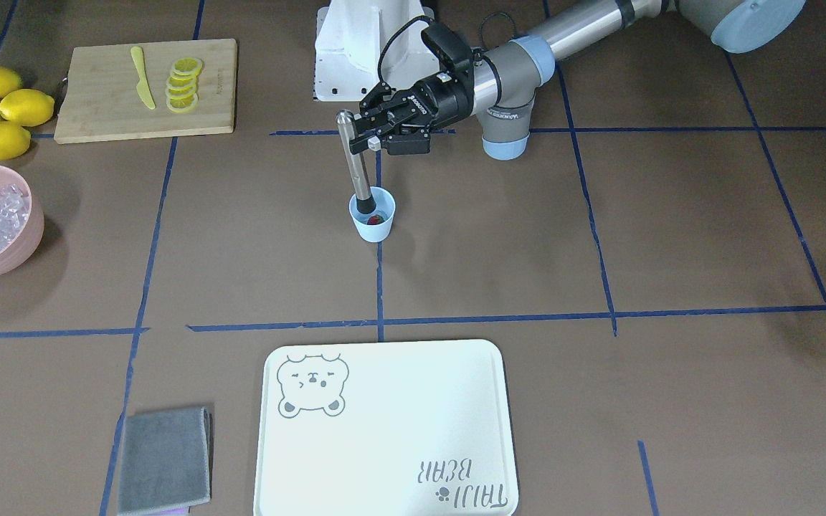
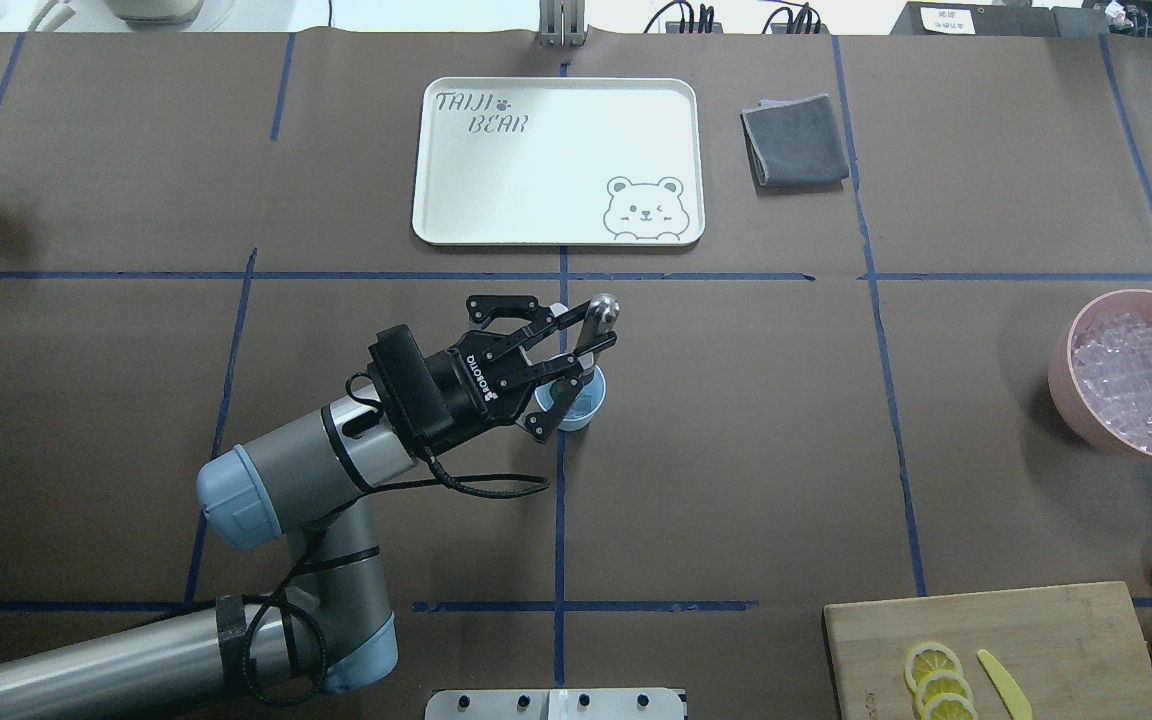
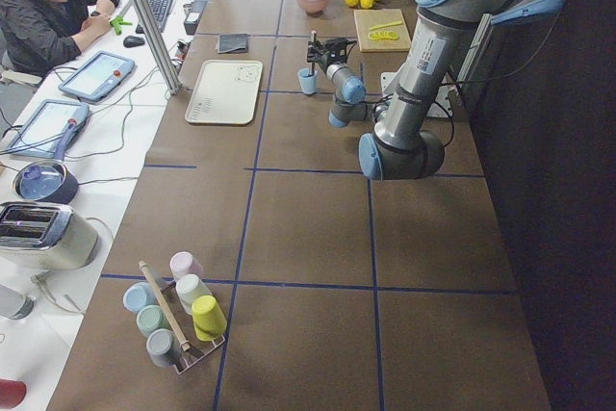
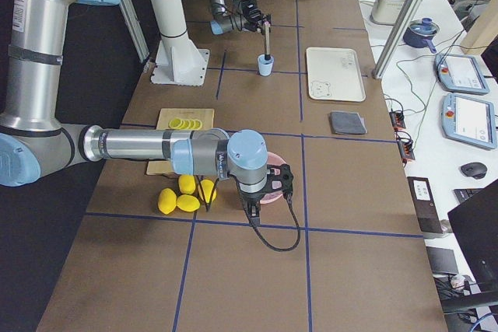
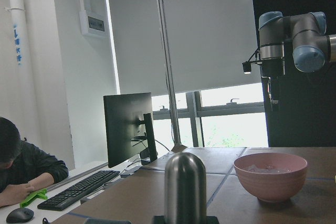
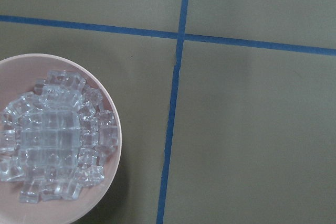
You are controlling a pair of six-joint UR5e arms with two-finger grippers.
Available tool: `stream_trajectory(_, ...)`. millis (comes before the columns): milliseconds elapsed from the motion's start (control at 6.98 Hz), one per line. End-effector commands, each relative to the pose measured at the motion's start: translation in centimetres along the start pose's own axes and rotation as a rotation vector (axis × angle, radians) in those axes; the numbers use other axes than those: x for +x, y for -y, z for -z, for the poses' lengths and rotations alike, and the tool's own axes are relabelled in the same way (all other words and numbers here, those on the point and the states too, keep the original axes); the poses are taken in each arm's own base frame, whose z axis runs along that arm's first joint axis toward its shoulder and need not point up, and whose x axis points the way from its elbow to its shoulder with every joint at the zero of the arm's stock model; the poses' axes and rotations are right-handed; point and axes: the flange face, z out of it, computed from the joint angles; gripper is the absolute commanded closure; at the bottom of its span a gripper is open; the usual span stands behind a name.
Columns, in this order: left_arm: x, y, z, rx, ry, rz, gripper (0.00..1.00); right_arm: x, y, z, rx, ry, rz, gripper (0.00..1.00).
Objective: Mash ice and strawberries in cup
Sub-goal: 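Press the muddler down into the cup repeatedly with the left gripper, then lift the muddler out of the cup and carry it back with the left gripper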
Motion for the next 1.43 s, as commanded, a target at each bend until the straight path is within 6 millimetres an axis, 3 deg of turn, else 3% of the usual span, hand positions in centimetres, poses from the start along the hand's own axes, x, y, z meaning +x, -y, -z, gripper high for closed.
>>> stream_trajectory(0,-0.5,3.4,-1.2,-0.027,0.015,-0.014,1.00,0.0,0.1,0.0,0.001,0.000,0.000,0.01)
stream_trajectory(287,0.0,7.3,-2.3,-0.176,0.036,-0.055,1.00,0.0,0.1,0.0,0.000,-0.001,-0.001,0.01)
stream_trajectory(860,-2.4,4.8,-4.1,-0.512,0.174,0.014,1.00,0.2,-0.1,-0.2,-0.003,-0.001,-0.004,0.01)
stream_trajectory(1289,-5.7,3.5,-3.6,-0.766,0.283,-0.047,1.00,0.2,-0.1,-0.2,-0.005,-0.001,-0.005,0.01)
